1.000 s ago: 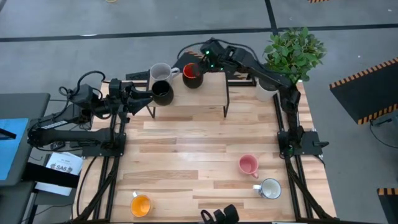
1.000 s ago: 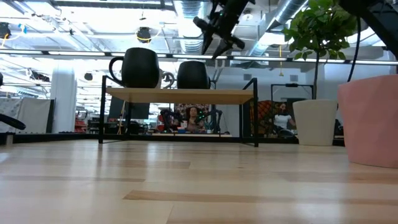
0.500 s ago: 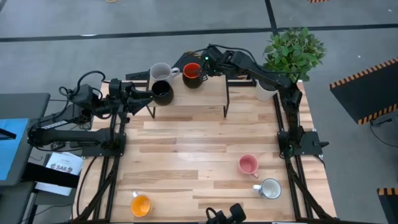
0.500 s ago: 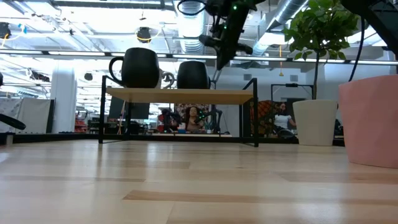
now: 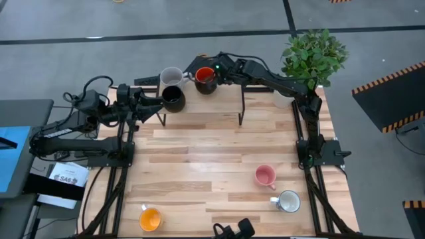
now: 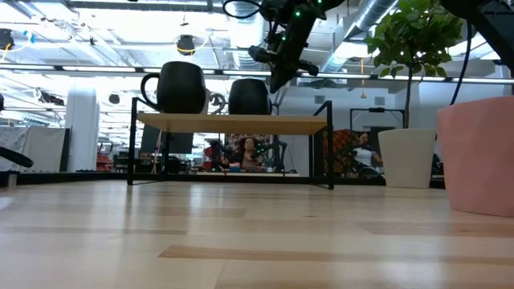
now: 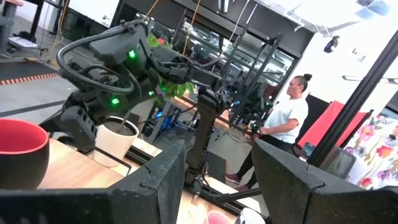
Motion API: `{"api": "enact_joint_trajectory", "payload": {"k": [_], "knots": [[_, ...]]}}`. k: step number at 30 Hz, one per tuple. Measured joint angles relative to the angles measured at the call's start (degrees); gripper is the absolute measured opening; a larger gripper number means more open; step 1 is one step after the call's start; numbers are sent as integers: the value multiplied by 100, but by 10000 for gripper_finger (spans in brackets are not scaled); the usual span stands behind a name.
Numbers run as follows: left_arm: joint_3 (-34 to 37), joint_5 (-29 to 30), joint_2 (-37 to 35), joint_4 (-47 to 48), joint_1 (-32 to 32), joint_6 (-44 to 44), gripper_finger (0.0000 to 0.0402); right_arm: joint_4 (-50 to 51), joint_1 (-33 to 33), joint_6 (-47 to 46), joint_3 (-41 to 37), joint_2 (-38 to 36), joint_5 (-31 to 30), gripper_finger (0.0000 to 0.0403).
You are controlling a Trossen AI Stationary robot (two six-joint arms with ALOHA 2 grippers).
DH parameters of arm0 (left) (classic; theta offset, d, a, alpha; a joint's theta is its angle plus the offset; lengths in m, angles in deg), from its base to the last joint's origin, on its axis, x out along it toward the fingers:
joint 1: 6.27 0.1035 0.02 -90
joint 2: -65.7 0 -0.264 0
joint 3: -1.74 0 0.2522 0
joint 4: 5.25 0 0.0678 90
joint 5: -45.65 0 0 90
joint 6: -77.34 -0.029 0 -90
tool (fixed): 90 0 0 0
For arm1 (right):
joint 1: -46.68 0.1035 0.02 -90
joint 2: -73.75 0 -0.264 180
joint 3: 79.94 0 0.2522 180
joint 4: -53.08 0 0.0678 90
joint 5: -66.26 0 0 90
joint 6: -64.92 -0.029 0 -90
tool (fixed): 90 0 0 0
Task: Place coffee mugs
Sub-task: Put the black and orange cup on the shelf
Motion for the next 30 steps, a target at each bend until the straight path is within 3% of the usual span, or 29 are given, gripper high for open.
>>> {"api": "enact_joint_trajectory", "payload": {"k": [22, 30], "knots": [[-2, 0, -4, -28, 0, 9, 171, -297, 60, -62, 0, 98, 608, 18], [-2, -2, -4, -28, 0, 15, 171, 48, 120, 130, 0, 4, 592, 19]]}}
